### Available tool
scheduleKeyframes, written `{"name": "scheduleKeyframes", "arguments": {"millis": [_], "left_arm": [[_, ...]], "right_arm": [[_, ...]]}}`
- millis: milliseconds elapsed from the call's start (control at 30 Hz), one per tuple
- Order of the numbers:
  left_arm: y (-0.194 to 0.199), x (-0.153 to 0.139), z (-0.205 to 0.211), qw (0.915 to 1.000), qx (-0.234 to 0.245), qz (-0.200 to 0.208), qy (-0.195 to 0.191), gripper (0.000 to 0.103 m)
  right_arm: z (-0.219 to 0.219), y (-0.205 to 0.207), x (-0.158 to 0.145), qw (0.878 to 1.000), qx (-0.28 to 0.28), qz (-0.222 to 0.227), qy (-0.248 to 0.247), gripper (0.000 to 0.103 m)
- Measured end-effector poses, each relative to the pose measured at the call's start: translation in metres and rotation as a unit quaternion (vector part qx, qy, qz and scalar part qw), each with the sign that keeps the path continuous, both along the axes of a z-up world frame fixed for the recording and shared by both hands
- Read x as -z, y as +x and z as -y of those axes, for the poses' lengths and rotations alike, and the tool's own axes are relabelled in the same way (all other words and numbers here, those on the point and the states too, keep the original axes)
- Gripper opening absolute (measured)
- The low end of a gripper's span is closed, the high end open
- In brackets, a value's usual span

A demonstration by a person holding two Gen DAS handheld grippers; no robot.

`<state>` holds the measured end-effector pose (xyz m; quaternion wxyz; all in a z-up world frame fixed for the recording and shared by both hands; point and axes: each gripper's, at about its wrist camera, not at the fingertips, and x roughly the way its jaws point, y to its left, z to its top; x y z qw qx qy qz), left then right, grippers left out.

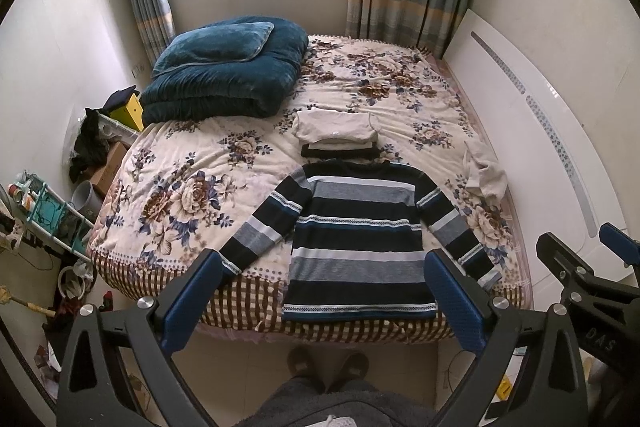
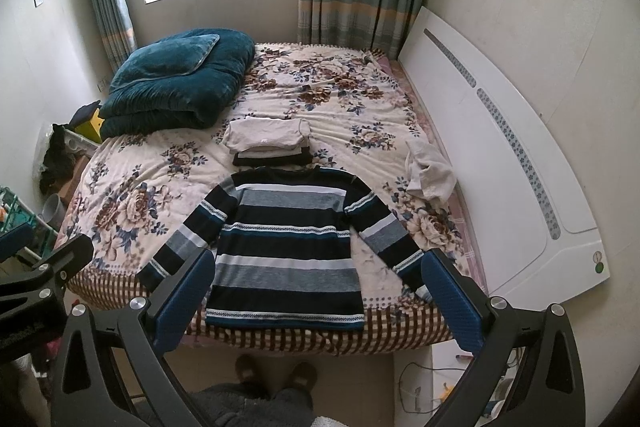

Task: Fold small clothes

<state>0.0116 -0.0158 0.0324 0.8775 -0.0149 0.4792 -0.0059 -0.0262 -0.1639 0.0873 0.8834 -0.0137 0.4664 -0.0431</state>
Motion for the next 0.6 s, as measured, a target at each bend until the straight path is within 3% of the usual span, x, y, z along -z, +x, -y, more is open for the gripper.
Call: {"name": "scheduleKeyframes", "arguments": {"millis": [400,600], "left_arm": [[0.005,-0.011,0.005,1.0,-0.002,0.004,0.001,0.103],[0.002,-0.009,0.005,1.0,-0.001,0.006,0.0,0.103]], "right_arm": [[0.001,0.009,-0.014,1.0,-0.002,0.002,0.002,0.103],[0.0,0.009,-0.005,1.0,-0.001,0.001,0.005,0.103]]}}
